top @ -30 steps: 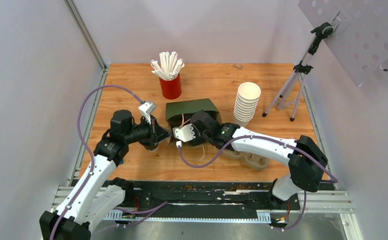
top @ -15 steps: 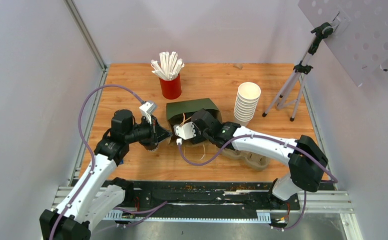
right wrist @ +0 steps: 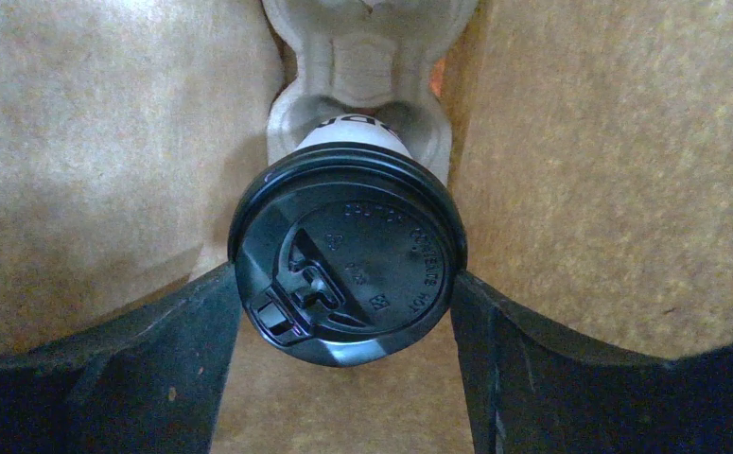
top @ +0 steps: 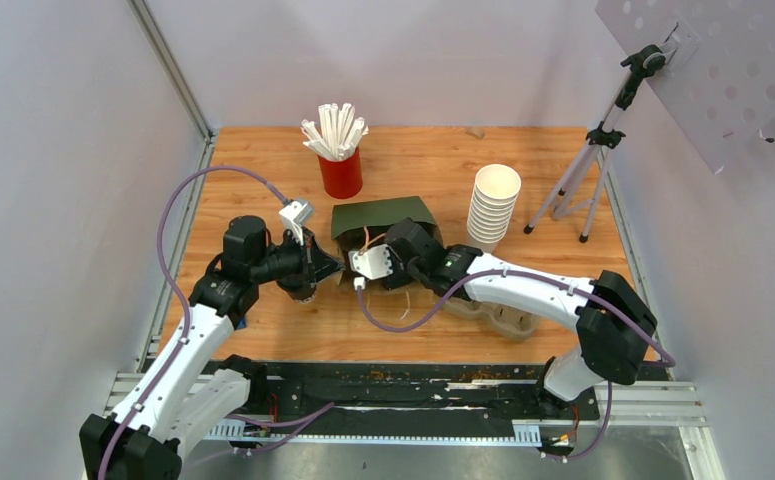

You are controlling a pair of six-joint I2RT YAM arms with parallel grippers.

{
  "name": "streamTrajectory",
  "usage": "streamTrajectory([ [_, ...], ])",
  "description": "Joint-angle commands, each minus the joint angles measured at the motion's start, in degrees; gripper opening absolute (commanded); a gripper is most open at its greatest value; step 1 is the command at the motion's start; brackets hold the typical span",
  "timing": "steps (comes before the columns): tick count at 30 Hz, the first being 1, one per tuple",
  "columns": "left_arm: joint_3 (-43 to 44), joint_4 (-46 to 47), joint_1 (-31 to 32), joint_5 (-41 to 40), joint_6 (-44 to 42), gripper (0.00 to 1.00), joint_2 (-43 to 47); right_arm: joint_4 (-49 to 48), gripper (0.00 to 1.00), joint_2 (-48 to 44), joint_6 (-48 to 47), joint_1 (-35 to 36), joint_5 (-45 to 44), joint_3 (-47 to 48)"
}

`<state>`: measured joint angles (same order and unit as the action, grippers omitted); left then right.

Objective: Pack the takeout coffee

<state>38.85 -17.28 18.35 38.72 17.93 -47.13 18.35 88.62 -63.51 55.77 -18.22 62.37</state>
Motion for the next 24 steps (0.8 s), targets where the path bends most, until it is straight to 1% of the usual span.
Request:
streamTrajectory([
  [1,2.3,1.5,0.3,0.4,0.2,0.0,-0.1,-3.0,0.74,-2.5,0.9,-0.2,1.3,-1.6],
  [24,1.8,0.7,0.3,0.7,0.3,0.0,0.3,-7.6,0.74,0.6,0.4,-1.4,2.0,-2.1],
])
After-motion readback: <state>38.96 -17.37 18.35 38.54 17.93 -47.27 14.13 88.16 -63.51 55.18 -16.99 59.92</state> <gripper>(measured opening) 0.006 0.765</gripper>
